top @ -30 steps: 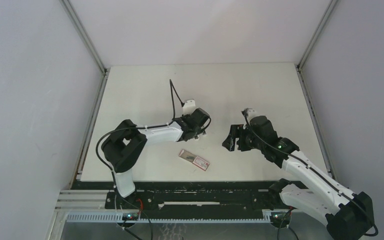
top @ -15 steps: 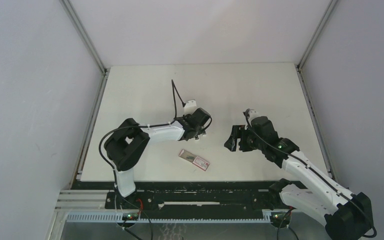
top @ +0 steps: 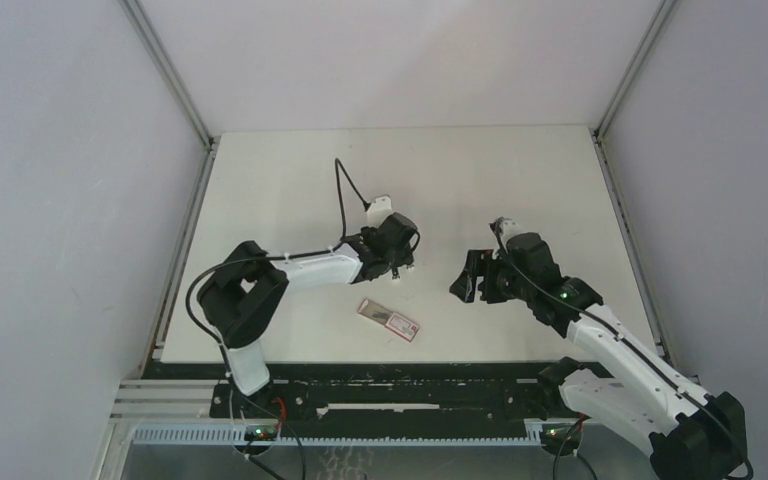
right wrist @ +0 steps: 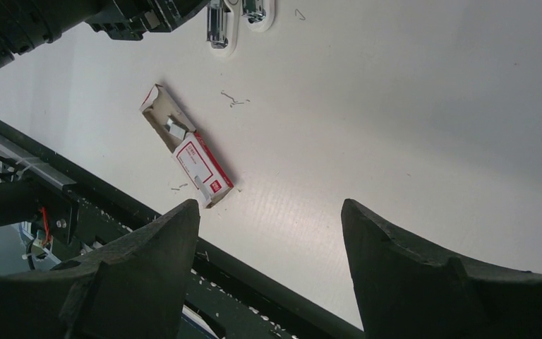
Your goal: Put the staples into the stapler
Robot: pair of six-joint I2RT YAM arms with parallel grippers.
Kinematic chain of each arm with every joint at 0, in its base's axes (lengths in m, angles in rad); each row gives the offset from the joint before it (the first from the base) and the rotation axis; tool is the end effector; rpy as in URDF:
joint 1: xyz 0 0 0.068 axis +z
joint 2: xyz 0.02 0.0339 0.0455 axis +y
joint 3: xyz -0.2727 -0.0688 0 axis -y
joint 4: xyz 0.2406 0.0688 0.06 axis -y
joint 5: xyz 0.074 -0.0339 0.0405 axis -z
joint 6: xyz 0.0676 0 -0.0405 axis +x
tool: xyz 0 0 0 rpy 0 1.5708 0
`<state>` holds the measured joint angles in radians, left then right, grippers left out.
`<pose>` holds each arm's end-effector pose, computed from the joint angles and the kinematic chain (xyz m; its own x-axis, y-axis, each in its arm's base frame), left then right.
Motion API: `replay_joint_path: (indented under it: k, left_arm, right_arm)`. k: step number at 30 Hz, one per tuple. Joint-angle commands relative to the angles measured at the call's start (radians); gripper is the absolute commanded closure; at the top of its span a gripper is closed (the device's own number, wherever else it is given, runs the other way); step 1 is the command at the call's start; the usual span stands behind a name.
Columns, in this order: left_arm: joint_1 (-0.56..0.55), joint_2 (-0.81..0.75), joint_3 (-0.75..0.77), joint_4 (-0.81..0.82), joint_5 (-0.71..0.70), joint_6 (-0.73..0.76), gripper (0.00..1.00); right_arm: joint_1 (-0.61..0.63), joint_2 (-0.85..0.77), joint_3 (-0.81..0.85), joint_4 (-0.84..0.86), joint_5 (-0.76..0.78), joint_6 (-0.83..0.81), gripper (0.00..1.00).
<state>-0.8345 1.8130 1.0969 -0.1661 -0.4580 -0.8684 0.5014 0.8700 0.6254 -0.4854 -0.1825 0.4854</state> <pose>0.2853 -0.2703 0.1616 -0.6983 -0.2490 -0.6711 -0.0883 0.9603 -0.2645 0.1667 0.1054 0.2282 -0.7931 0.0885 -0.6026 -0.2501 0.8548 0.4547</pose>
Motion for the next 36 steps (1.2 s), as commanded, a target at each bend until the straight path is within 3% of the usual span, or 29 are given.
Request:
replay_joint_path:
  k: [1, 8, 14, 21, 24, 28, 36]
  left_arm:
    - [0.006, -0.079, -0.035, 0.056, 0.025, 0.027, 0.42]
    - [0.006, -0.314, -0.187, 0.094, 0.024, 0.108, 0.32]
    - [0.054, -0.573, -0.199, -0.095, 0.185, 0.263, 0.18]
    - [0.305, -0.754, -0.111, -0.334, 0.51, 0.382, 0.17]
    - [0.426, -0.833, -0.086, -0.372, 0.563, 0.424, 0.17]
    - [0.519, -0.942, -0.094, -0.378, 0.462, 0.504, 0.14]
    - [0.541, -1.076, -0.15, -0.381, 0.22, 0.631, 0.12]
  right_arm:
    - [-0.009, -0.027, 0.002, -0.002, -0.016, -0.009, 0.27]
    - [0.035, -0.076, 0.002, 0.058, -0.073, -0.095, 0.3]
    - [0.175, -0.019, 0.035, 0.109, -0.04, -0.118, 0.4]
    - [0.403, 0.221, 0.143, 0.156, 0.122, -0.148, 0.48]
    - [0.475, 0.355, 0.21, 0.162, 0.17, -0.17, 0.52]
    - [0.537, 0.504, 0.312, 0.162, 0.188, -0.228, 0.58]
    - [0.562, 0.783, 0.538, 0.082, 0.216, -0.39, 0.69]
